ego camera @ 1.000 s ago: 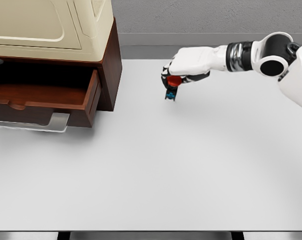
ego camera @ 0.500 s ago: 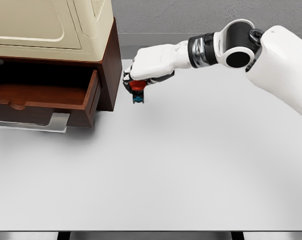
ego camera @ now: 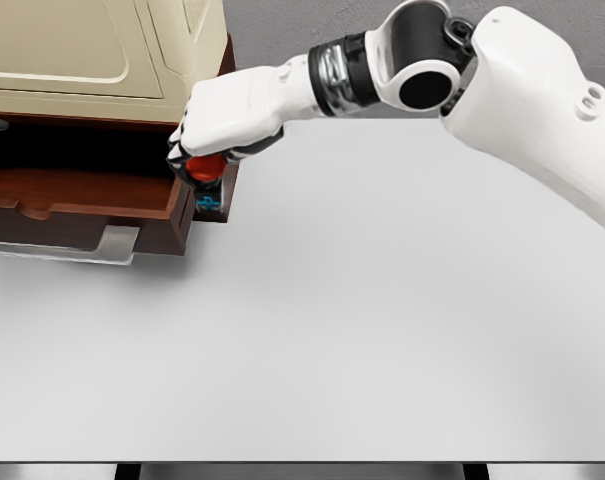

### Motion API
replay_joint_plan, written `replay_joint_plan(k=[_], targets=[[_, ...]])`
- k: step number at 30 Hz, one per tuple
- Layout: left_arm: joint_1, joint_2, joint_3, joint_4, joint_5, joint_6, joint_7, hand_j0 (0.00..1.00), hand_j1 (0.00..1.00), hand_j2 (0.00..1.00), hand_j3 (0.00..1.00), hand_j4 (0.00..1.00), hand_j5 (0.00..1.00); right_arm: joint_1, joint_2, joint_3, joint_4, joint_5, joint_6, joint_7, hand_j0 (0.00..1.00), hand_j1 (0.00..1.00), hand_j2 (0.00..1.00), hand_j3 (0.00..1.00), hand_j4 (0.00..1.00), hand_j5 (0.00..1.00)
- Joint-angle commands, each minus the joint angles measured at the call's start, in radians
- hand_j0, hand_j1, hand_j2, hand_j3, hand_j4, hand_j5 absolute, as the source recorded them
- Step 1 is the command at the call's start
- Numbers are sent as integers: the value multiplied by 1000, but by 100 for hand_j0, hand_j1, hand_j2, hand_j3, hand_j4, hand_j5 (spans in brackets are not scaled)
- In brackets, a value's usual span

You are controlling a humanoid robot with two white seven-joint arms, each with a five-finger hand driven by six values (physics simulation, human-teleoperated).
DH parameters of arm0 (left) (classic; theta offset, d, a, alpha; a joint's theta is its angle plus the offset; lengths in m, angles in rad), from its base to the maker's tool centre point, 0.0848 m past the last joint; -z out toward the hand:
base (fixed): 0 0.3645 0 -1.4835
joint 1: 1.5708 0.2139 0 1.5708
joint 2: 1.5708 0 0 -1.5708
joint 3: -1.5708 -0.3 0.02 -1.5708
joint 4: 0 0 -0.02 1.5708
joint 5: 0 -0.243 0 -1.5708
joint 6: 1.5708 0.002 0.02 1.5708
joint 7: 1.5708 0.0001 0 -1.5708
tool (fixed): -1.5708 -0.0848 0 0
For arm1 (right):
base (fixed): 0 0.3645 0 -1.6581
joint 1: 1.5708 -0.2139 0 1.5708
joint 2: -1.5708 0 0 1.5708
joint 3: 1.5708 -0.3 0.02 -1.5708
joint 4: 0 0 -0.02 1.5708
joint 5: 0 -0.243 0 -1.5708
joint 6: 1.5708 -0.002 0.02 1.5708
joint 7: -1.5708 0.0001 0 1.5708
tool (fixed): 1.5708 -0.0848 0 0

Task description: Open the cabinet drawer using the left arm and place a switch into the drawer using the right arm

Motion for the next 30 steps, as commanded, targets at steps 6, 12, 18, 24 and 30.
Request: replay_joint_plan(k=[6, 12, 18, 24, 30], targets=[[0, 1, 1, -1, 9, 3, 0, 100, 100, 100, 100, 100, 100, -61, 51, -1, 44, -80, 4, -1, 41, 41, 41, 41, 41, 41], [0, 2, 1, -2, 8, 3, 0, 100, 100, 100, 100, 100, 100, -98, 213, 27, 256, -77, 4, -1, 40, 40, 40, 40, 40, 40], [0, 1, -1, -1, 6, 1, 0, 100, 100, 100, 100, 100, 100, -121, 302, 30, 435, -64, 4, -1, 39, 39, 39, 39, 39, 39], [0, -2, 1, -3, 3, 0, 0, 100, 100, 100, 100, 100, 100, -129, 302, 39, 498, -63, 4, -1, 40, 40, 40, 40, 40, 40], [0, -2, 1, -3, 3, -2, 0, 100, 100, 100, 100, 100, 100, -143, 302, 80, 494, -63, 4, -1, 40, 40, 40, 40, 40, 40]])
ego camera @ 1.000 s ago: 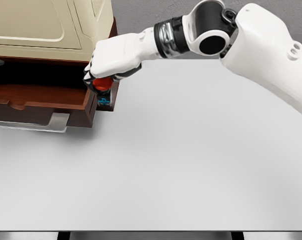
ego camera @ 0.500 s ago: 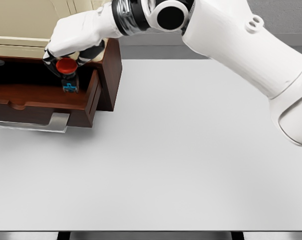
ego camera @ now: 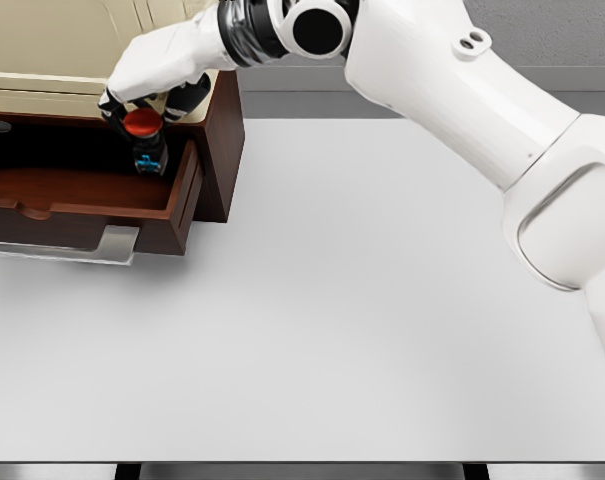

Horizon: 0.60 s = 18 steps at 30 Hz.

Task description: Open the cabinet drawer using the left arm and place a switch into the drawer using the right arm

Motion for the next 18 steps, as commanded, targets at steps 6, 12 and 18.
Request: replay_joint_plan(k=[6, 12, 18], targets=[[0, 1, 1, -1, 7, 0, 0, 100, 100, 100, 100, 100, 100, -6, 0, 37, -54, 11, 2, -1, 40, 40, 40, 40, 40, 40], [0, 2, 1, -1, 7, -1, 0, 100, 100, 100, 100, 100, 100, -15, 0, 42, -71, 9, 2, -1, 40, 40, 40, 40, 40, 40], [0, 1, -1, -1, 7, -1, 0, 100, 100, 100, 100, 100, 100, -21, 0, 40, -61, 9, 2, -1, 40, 40, 40, 40, 40, 40]])
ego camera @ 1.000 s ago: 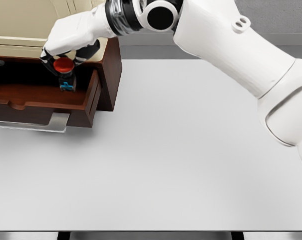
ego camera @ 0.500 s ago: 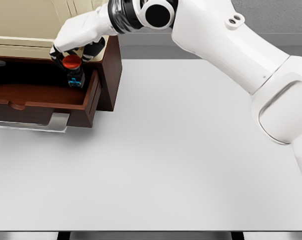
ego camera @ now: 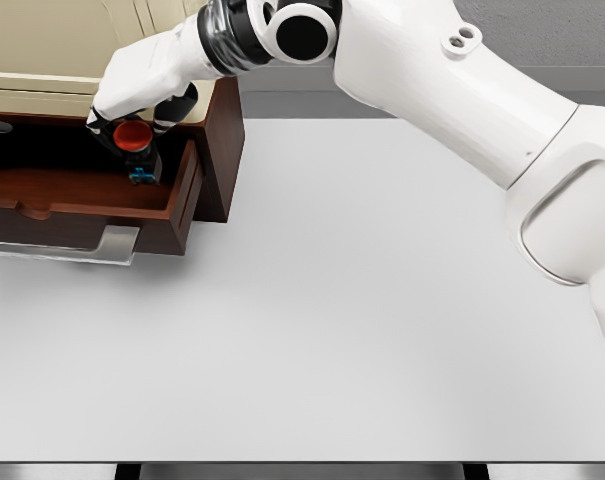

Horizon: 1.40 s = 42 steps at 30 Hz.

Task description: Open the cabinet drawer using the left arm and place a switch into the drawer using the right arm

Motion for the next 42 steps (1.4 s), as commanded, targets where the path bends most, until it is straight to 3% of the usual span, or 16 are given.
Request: replay_joint_plan(k=[1, 16, 18, 19, 26, 28, 29, 31, 32, 34, 37, 40, 42], targets=[[0, 1, 0, 0, 7, 1, 0, 100, 100, 100, 100, 100, 100, 0, 0, -2, 1, -4, 3, 0, 40, 40, 40, 40, 40, 40], [0, 1, -1, -1, 5, 0, 0, 100, 100, 100, 100, 100, 100, -14, 0, -2, -5, -4, 3, 0, 41, 41, 41, 41, 41, 41], [0, 1, -1, -1, 5, 0, 0, 100, 100, 100, 100, 100, 100, -15, 0, 0, -7, -3, 3, 0, 55, 55, 55, 55, 55, 55], [0, 1, -1, -1, 5, 0, 0, 100, 100, 100, 100, 100, 100, -15, 0, 0, -11, 5, 3, 0, 99, 99, 99, 99, 99, 99], [0, -1, -1, -1, 5, -2, 0, 100, 100, 100, 100, 100, 100, -29, 0, 4, -99, 17, 3, 0, 100, 100, 100, 100, 100, 100], [0, -1, -1, -1, 5, -2, 0, 100, 100, 100, 100, 100, 100, -37, 0, -3, -145, 16, 3, 0, 100, 100, 100, 100, 100, 100], [0, -1, -1, -3, 5, -2, 0, 100, 100, 100, 100, 100, 100, -32, 0, -5, -201, 14, 3, 0, 100, 100, 100, 100, 100, 100], [0, 1, -1, -24, 5, -2, 0, 100, 100, 100, 100, 100, 100, -14, 0, -5, -387, 13, 3, 0, 100, 100, 100, 100, 100, 100], [0, 1, 0, -38, 5, -2, 0, 100, 100, 100, 100, 100, 100, 9, -118, -9, -525, 13, 3, 0, 100, 100, 100, 100, 100, 100], [0, 2, 2, -57, 7, -2, 0, 100, 100, 100, 100, 100, 100, 41, -298, -38, -681, 13, 3, 0, 100, 100, 100, 100, 100, 100], [-5, 2, 5, -72, 7, -2, 0, 100, 100, 100, 100, 100, 100, 86, -525, -196, -744, 3, 3, 0, 100, 100, 100, 100, 100, 100], [-20, -9, 5, -87, 8, -3, 0, 100, 100, 100, 100, 100, 100, 190, -692, -233, -763, -18, 3, 0, 100, 100, 100, 100, 100, 100], [-32, -67, 5, -87, 8, -14, 0, 100, 100, 100, 100, 100, 100, 340, -813, -307, -755, -20, 3, 0, 100, 100, 100, 100, 100, 100]])
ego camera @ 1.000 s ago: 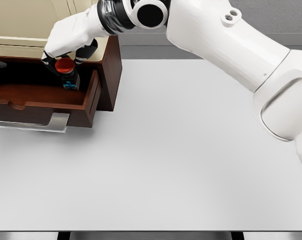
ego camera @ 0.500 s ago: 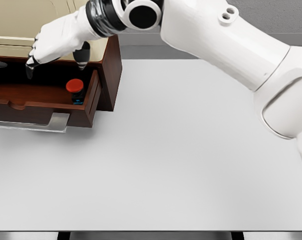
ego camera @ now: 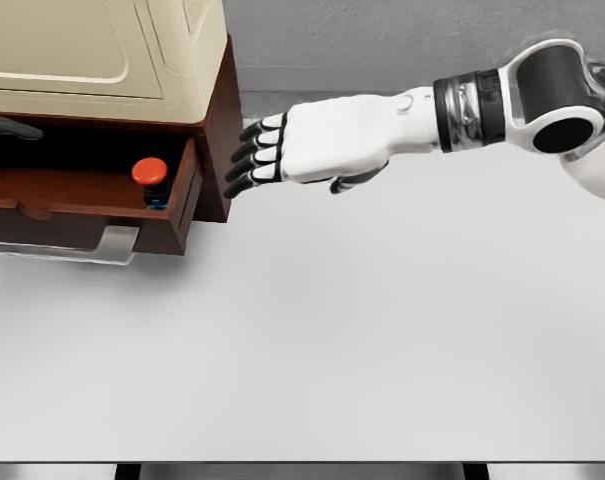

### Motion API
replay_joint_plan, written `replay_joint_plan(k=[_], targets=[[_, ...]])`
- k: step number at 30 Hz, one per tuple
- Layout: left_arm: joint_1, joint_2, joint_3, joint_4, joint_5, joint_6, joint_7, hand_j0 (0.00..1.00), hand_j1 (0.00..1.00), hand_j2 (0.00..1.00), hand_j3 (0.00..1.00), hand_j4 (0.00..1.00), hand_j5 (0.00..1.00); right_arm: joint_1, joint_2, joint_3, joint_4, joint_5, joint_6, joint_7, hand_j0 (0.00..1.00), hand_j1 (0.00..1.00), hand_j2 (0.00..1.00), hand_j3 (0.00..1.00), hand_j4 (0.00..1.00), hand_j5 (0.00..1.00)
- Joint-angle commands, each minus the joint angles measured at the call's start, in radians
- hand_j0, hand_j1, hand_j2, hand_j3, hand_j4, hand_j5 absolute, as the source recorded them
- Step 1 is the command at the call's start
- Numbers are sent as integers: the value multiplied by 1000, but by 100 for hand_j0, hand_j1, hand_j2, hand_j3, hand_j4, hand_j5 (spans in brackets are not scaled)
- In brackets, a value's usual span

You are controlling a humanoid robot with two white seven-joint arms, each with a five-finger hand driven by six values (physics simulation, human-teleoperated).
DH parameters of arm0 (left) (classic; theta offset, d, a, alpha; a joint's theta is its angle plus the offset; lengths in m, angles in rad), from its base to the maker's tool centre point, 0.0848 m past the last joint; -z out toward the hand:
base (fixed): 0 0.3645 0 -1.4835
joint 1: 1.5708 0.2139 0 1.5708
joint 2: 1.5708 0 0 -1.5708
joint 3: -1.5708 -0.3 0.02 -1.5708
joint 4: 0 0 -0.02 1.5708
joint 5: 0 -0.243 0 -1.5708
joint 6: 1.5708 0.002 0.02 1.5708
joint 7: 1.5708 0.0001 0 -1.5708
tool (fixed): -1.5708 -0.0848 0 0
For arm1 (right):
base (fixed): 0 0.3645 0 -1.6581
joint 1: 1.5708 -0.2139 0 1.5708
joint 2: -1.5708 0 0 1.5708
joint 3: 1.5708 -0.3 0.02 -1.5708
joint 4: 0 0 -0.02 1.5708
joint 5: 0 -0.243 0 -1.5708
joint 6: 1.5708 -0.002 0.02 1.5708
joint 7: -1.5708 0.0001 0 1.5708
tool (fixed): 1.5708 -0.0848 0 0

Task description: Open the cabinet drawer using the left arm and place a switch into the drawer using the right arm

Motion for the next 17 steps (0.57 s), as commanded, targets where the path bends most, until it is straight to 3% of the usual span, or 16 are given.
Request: replay_joint_plan(k=[1, 4, 7, 9, 12, 17], targets=[[-2, -57, 1, -7, 8, -18, 0, 100, 100, 100, 100, 100, 100, 34, -157, -106, -10, -14, 5, -1, 100, 100, 100, 100, 100, 100], [-23, -168, 1, -7, 2, -24, 0, 100, 100, 100, 100, 100, 100, 172, -202, -166, 13, -9, 5, -1, 100, 100, 100, 100, 100, 100], [-46, -265, 1, -7, 0, -24, 0, 100, 100, 100, 100, 100, 100, 223, -251, -223, 48, 0, 5, -1, 100, 100, 100, 100, 100, 100], [-52, -339, 0, -7, 0, -24, 0, 100, 100, 100, 100, 100, 100, 246, -248, -230, 75, 9, 5, -1, 100, 100, 100, 100, 100, 100], [-54, -382, -3, -7, -1, -24, 0, 100, 100, 100, 100, 100, 100, 266, -246, -230, 77, 11, 5, -1, 100, 100, 100, 100, 100, 100], [-54, -382, -8, -7, -1, -24, 0, 100, 100, 100, 100, 100, 100, 281, -241, -226, 97, 39, 5, -1, 100, 100, 100, 100, 100, 100]])
